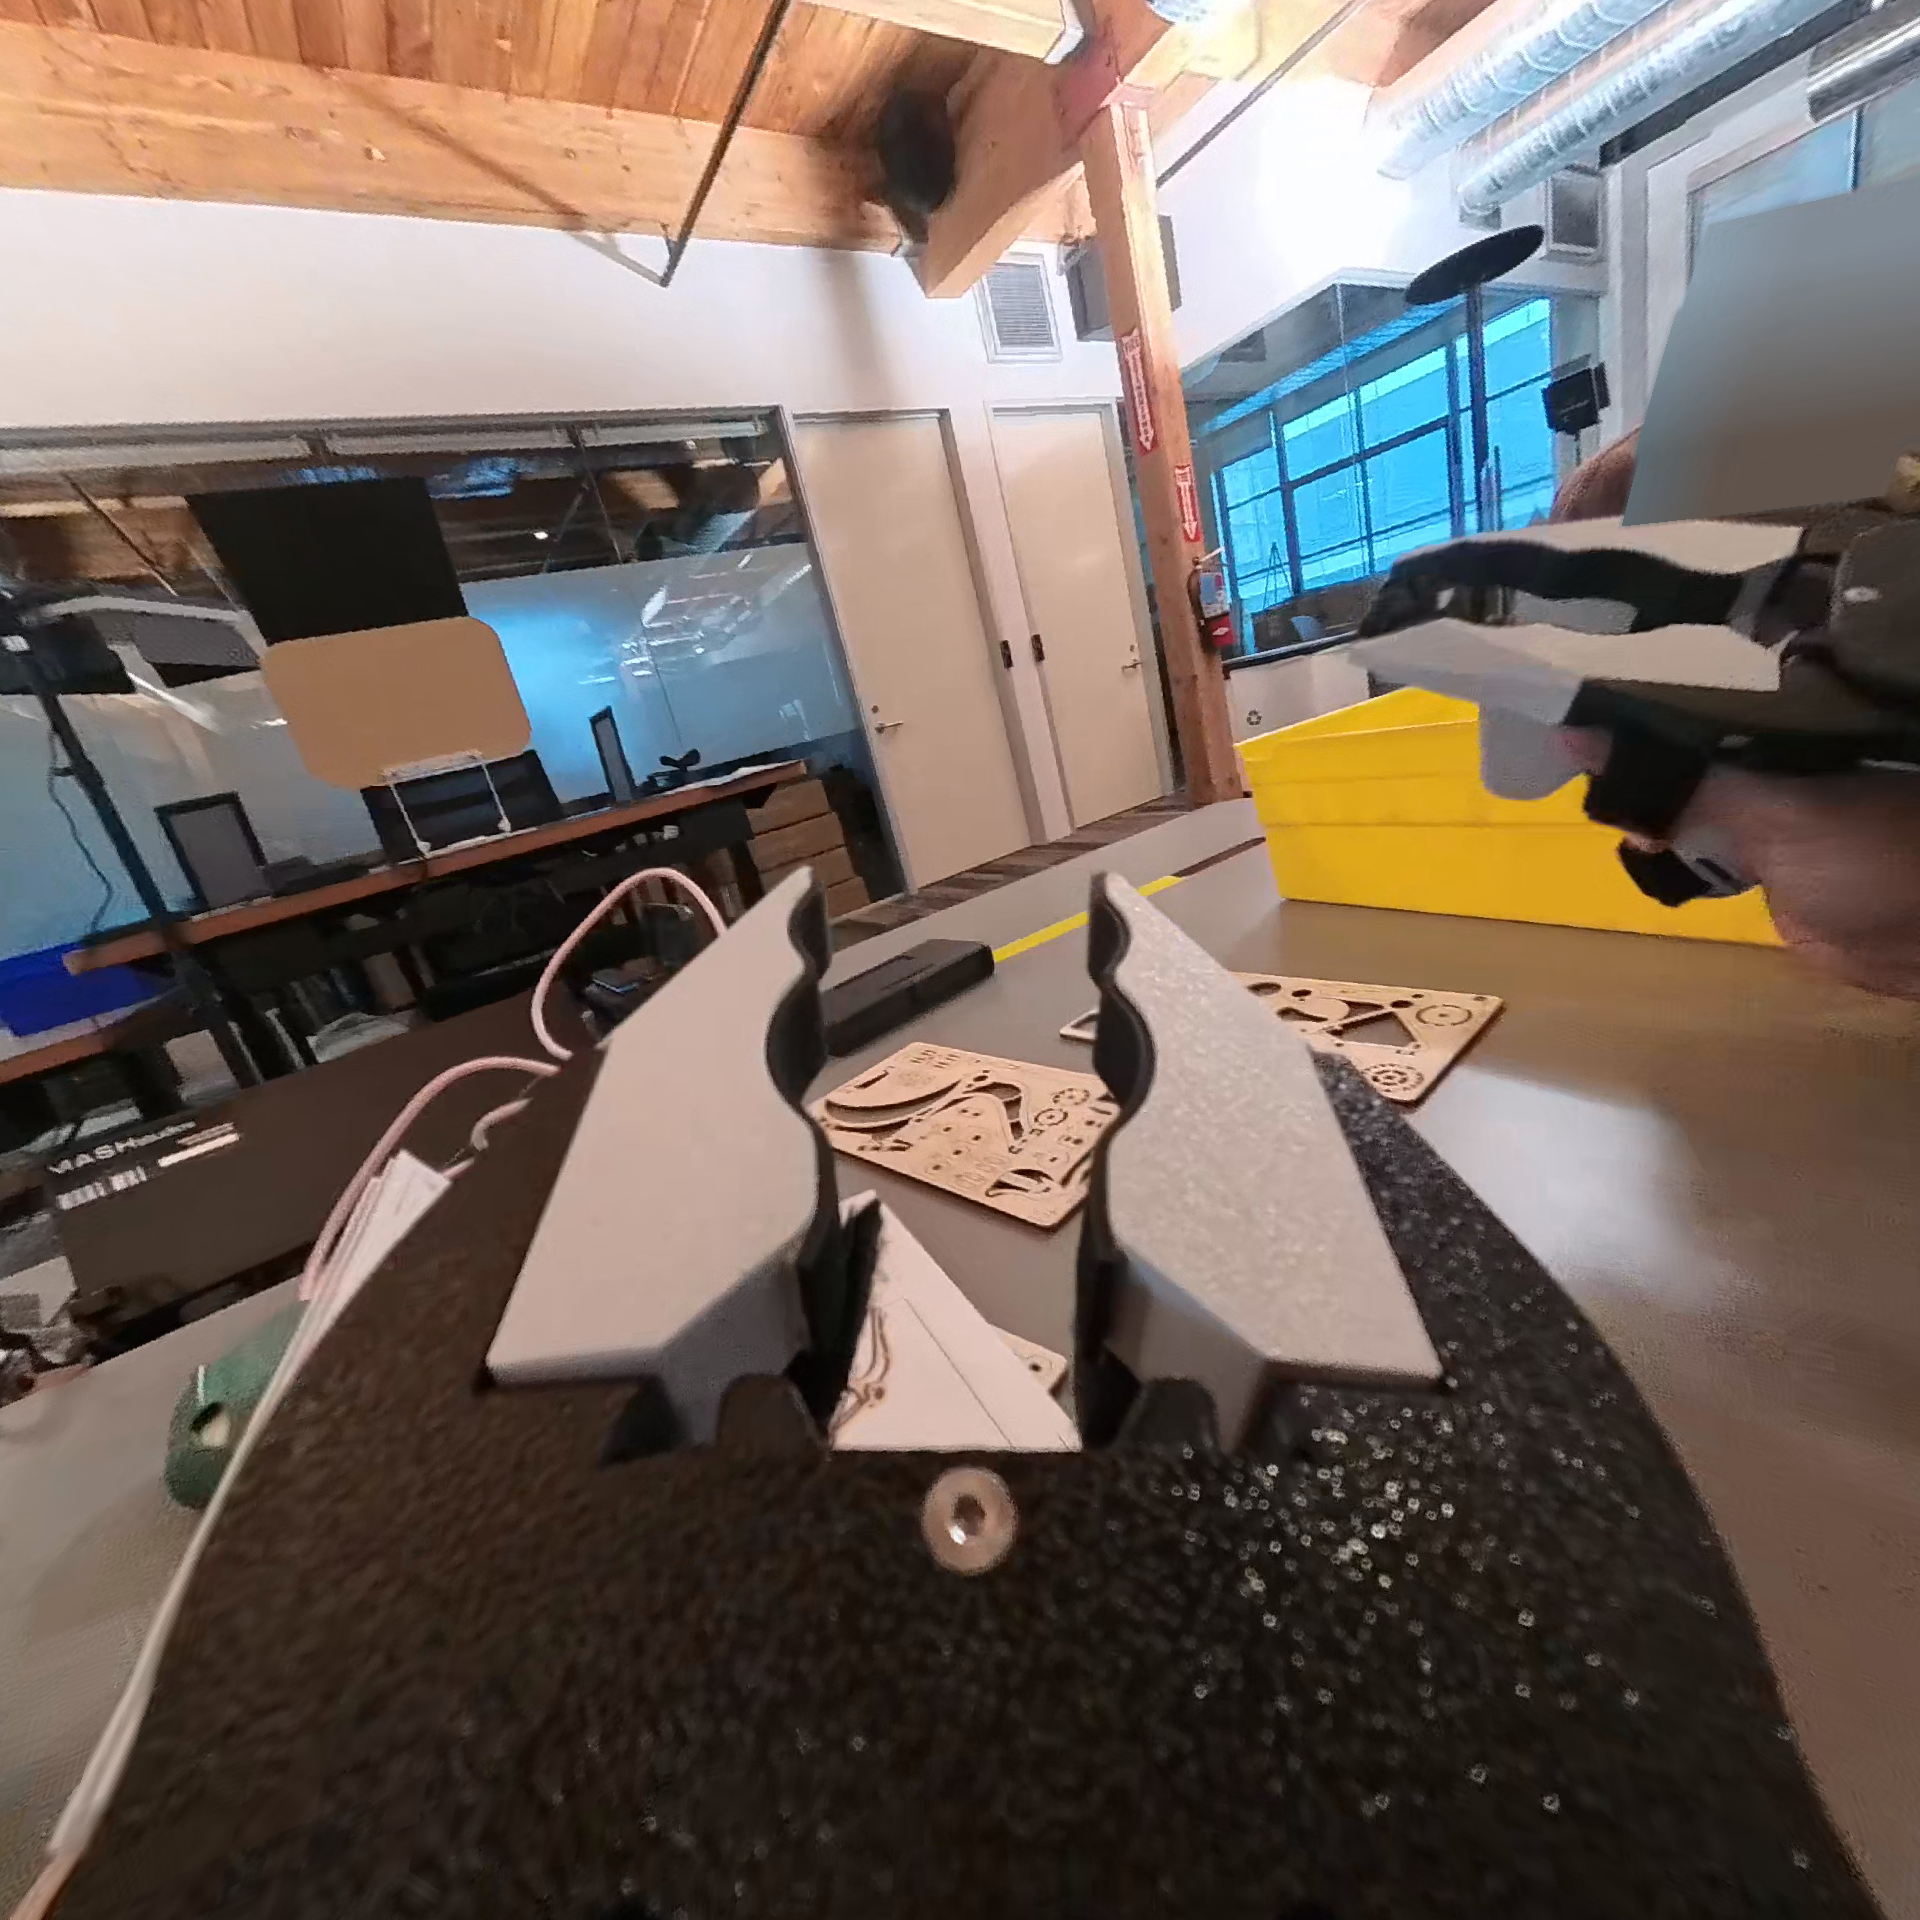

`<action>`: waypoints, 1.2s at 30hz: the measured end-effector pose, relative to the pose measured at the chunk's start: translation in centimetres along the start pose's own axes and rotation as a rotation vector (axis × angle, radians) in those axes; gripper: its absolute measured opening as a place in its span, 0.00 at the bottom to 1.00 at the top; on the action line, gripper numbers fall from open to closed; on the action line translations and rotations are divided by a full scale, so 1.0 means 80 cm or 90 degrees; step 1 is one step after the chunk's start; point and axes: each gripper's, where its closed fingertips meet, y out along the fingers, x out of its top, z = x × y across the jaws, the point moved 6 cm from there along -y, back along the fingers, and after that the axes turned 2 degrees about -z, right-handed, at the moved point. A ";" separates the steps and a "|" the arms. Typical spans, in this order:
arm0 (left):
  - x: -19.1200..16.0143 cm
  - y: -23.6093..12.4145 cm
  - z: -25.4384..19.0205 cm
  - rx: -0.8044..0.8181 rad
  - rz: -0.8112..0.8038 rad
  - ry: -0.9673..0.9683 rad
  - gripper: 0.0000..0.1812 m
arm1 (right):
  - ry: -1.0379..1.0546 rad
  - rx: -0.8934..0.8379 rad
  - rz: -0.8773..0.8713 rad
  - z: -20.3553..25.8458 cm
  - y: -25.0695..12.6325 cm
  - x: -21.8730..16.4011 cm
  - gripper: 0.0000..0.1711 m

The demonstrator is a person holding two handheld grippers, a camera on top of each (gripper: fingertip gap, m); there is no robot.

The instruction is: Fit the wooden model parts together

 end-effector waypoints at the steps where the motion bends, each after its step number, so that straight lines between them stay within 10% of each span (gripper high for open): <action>1: -0.001 0.001 0.000 -0.005 0.002 -0.009 0.26 | -0.007 0.006 0.006 0.001 0.001 -0.004 0.25; 36: 0.018 -0.022 -0.002 -0.040 -0.031 0.005 0.07 | 0.093 0.192 0.002 0.051 -0.010 -0.004 0.20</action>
